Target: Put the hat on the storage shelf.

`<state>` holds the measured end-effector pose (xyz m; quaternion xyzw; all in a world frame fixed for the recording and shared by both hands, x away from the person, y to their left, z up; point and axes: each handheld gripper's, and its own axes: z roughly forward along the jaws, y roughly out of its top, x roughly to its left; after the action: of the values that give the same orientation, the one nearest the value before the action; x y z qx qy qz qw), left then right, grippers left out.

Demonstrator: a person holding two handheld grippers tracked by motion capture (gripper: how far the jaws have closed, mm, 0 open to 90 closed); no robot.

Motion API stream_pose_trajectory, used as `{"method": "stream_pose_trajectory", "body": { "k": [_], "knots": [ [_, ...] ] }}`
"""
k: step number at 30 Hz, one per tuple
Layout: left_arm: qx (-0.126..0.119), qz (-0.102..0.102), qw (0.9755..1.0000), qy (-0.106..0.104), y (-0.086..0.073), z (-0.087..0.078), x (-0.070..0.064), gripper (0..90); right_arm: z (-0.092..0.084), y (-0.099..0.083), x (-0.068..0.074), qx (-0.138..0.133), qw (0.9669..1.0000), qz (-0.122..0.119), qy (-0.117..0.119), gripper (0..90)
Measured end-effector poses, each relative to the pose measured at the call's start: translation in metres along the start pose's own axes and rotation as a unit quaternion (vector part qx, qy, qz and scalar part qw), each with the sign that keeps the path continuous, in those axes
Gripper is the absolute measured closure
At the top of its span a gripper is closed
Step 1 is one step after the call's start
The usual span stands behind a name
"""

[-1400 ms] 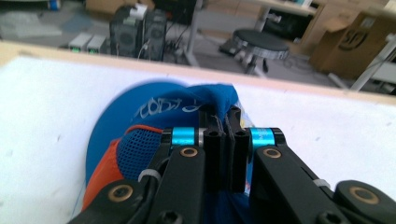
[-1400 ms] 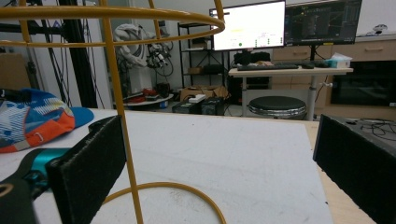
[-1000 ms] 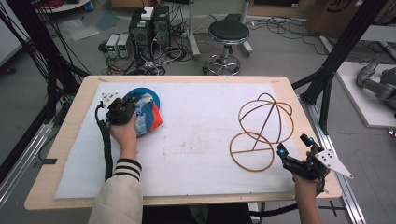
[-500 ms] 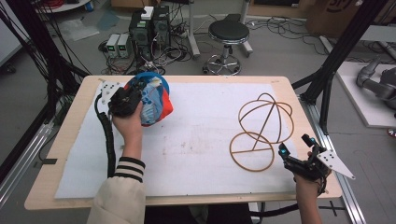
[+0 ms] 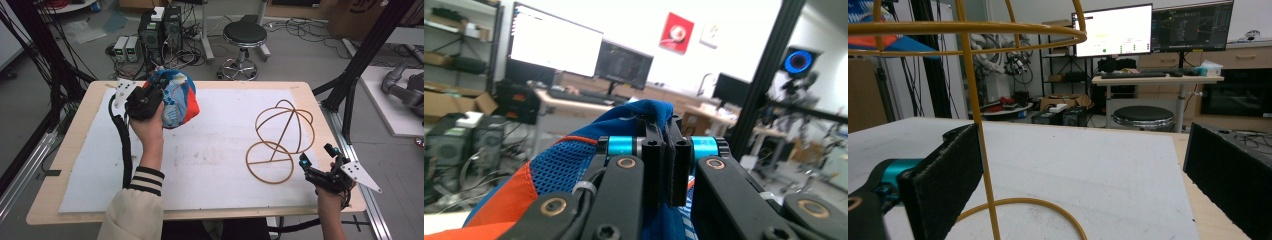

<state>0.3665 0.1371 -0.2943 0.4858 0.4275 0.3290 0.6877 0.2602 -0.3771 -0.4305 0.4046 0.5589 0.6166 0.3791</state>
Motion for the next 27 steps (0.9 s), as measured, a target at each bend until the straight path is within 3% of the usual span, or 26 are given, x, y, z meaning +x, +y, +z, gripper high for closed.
{"method": "stream_pose_trajectory", "body": {
  "k": [10,13,16,17,20,27],
  "knots": [
    [-0.027,-0.003,0.9982,-0.053,0.019,0.006,-0.041,87.9,0.0,-0.001,-0.002,-0.002,1.0,0.007,0.007,2.7],
    [-0.04,0.0,0.9964,-0.075,0.027,0.01,-0.062,87.9,-0.001,0.0,-0.002,-0.001,0.9999,0.008,0.006,2.7],
    [-0.046,0.005,0.9955,-0.083,0.031,0.013,-0.072,87.9,-0.001,0.0,-0.002,-0.003,0.9999,0.01,0.005,2.6],
    [-0.052,0.006,0.9944,-0.092,0.035,0.016,-0.083,87.9,-0.002,0.001,-0.003,-0.004,0.9999,0.01,0.005,2.6],
    [-0.056,0.003,0.9935,-0.099,0.038,0.018,-0.09,87.9,-0.001,0.001,-0.003,-0.006,0.9999,0.011,0.005,2.6],
    [-0.061,-0.004,0.989,-0.134,0.037,0.031,-0.124,87.9,-0.002,0.002,-0.004,-0.008,0.9999,0.013,0.004,2.7]
  ]
}}
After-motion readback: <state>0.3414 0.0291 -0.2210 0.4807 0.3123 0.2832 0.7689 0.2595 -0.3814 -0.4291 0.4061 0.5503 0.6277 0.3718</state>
